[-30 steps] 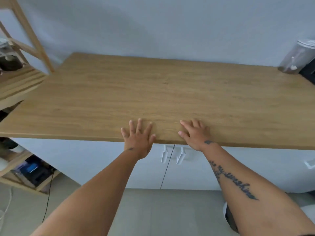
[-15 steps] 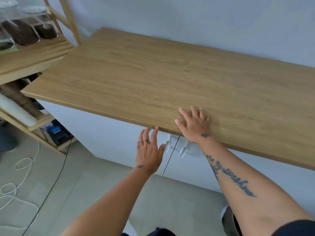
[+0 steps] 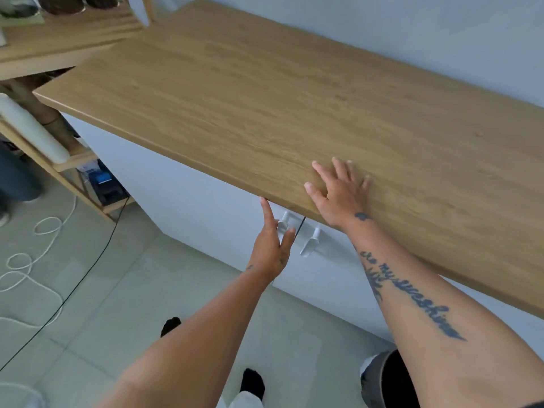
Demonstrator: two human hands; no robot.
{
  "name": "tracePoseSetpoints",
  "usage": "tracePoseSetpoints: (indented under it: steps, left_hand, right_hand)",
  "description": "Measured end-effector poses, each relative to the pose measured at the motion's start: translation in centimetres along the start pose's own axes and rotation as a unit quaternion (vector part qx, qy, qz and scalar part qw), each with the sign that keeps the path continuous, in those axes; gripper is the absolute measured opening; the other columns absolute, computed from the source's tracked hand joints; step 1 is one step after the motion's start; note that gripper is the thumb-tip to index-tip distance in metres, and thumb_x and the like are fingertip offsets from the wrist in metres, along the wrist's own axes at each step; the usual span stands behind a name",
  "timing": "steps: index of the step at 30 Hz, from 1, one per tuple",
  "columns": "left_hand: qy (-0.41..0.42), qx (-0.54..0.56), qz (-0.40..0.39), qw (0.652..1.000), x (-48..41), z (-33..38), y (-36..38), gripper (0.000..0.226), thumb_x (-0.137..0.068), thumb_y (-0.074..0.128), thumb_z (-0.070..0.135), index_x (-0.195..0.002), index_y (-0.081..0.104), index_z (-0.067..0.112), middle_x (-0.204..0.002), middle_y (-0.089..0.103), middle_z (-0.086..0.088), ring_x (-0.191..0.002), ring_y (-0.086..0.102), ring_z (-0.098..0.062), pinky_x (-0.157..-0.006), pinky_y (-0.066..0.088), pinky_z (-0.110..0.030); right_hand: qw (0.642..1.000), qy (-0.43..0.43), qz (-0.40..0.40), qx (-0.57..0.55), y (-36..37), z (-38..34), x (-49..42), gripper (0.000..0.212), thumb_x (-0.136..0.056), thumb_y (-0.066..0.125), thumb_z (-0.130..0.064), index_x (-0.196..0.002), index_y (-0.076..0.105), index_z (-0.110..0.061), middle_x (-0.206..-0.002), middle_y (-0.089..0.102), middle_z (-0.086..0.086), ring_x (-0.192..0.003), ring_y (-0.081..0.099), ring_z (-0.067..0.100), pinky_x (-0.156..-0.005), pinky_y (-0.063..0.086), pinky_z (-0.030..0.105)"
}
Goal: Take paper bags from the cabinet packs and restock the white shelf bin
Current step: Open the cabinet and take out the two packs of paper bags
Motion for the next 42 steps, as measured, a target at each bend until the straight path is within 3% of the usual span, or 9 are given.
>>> tracePoseSetpoints:
  steps: [8,13,25,27,29,32,36,38,42]
  left_hand:
    - [0.035,-0.001,0.012,0.999,0.5,0.2,-0.8,0.081,-0.094,0.042,0.042,-0.131,-0.031,0.044,-0.078,0.055,-0.008,-0.068,0.051,-0.016,-0.068,0.04,-0.025]
    - [0.026,-0.05,0.038,0.998,3.6,-1.1,-2.4,0.082,-0.089,0.045,0.054,-0.119,-0.031,0.063,-0.057,0.05,0.004,-0.061,0.055,-0.01,-0.059,0.037,-0.024]
    - [-0.072,-0.241,0.116,0.961,12.1,-2.9,-7.8,0.09,-0.077,0.035,0.074,-0.144,-0.011,0.037,-0.048,0.044,0.007,-0.046,0.048,-0.01,-0.043,0.036,-0.024]
    - [-0.07,-0.195,0.097,0.973,13.1,-3.8,-8.5,0.087,-0.079,0.043,0.066,-0.143,-0.01,0.041,-0.055,0.052,0.006,-0.053,0.053,-0.009,-0.049,0.04,-0.024]
    - [-0.072,-0.138,0.097,0.983,14.2,-4.4,-9.2,0.086,-0.08,0.05,0.059,-0.143,-0.007,0.044,-0.094,0.06,0.0,-0.081,0.055,-0.011,-0.067,0.042,-0.026]
    - [-0.091,-0.205,0.116,0.968,15.7,-4.9,-10.4,0.084,-0.079,0.047,0.059,-0.143,-0.005,0.046,-0.153,0.016,-0.006,-0.131,0.035,-0.027,-0.083,0.041,-0.033]
    - [-0.12,-0.319,0.116,0.933,17.1,-5.2,-12.4,0.075,-0.088,0.039,0.049,-0.147,-0.006,0.035,-0.156,-0.02,0.008,-0.146,-0.007,-0.022,-0.074,0.041,-0.027]
    - [-0.149,-0.359,0.119,0.914,16.8,-5.2,-13.2,0.069,-0.093,0.034,0.038,-0.149,-0.005,0.026,-0.156,-0.019,0.007,-0.145,-0.009,-0.024,-0.087,0.043,-0.034]
    - [-0.224,-0.407,0.117,0.878,15.5,-4.5,-13.6,0.066,-0.098,0.03,0.023,-0.147,-0.013,0.012,-0.156,-0.022,0.0,-0.144,-0.014,-0.028,-0.113,0.014,-0.054]
  right_hand:
    - [0.999,-0.045,0.009,0.02,0.4,0.1,-0.2,0.054,-0.092,0.024,-0.056,-0.143,0.026,-0.038,-0.158,0.015,0.0,-0.145,0.005,0.027,-0.109,0.003,0.064]
    - [0.997,-0.069,0.001,0.047,0.6,-0.1,-0.2,0.051,-0.095,0.018,-0.049,-0.143,0.022,-0.037,-0.157,0.014,-0.002,-0.144,0.006,0.028,-0.107,0.007,0.066]
    - [0.996,-0.059,-0.014,0.063,1.2,-3.0,0.5,0.054,-0.092,0.008,-0.051,-0.144,0.015,-0.037,-0.158,0.01,0.001,-0.144,0.004,0.032,-0.104,0.006,0.071]
    - [0.995,-0.073,-0.014,0.065,1.2,-3.1,0.5,0.052,-0.094,0.009,-0.048,-0.144,0.016,-0.038,-0.158,0.012,-0.001,-0.145,0.005,0.03,-0.104,0.008,0.07]
    - [0.995,-0.075,-0.016,0.067,1.1,-3.1,0.5,0.05,-0.094,0.01,-0.046,-0.144,0.016,-0.039,-0.158,0.012,-0.003,-0.145,0.005,0.028,-0.105,0.008,0.07]
    - [0.995,-0.07,-0.025,0.067,1.0,-3.1,0.6,0.05,-0.095,0.009,-0.046,-0.145,0.014,-0.04,-0.159,0.009,-0.004,-0.145,0.003,0.027,-0.107,0.006,0.068]
    - [0.994,-0.066,-0.039,0.077,0.8,-3.3,1.0,0.05,-0.096,0.009,-0.045,-0.145,0.009,-0.04,-0.159,0.005,-0.005,-0.146,0.001,0.026,-0.108,0.005,0.066]
    - [0.993,-0.065,-0.044,0.084,0.6,-3.4,1.1,0.05,-0.096,0.007,-0.045,-0.146,0.007,-0.04,-0.159,0.004,-0.005,-0.146,0.0,0.026,-0.108,0.005,0.065]
    - [0.993,-0.062,-0.058,0.085,0.2,-3.6,1.5,0.05,-0.096,0.007,-0.044,-0.146,0.005,-0.04,-0.159,0.001,-0.006,-0.146,-0.002,0.025,-0.109,0.004,0.065]
Point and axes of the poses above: each hand's wrist, its own x-axis away from the middle knuckle, its own y-axis out of the palm, z = x × y, the point moved 1 cm from there along -x, towards the middle knuckle
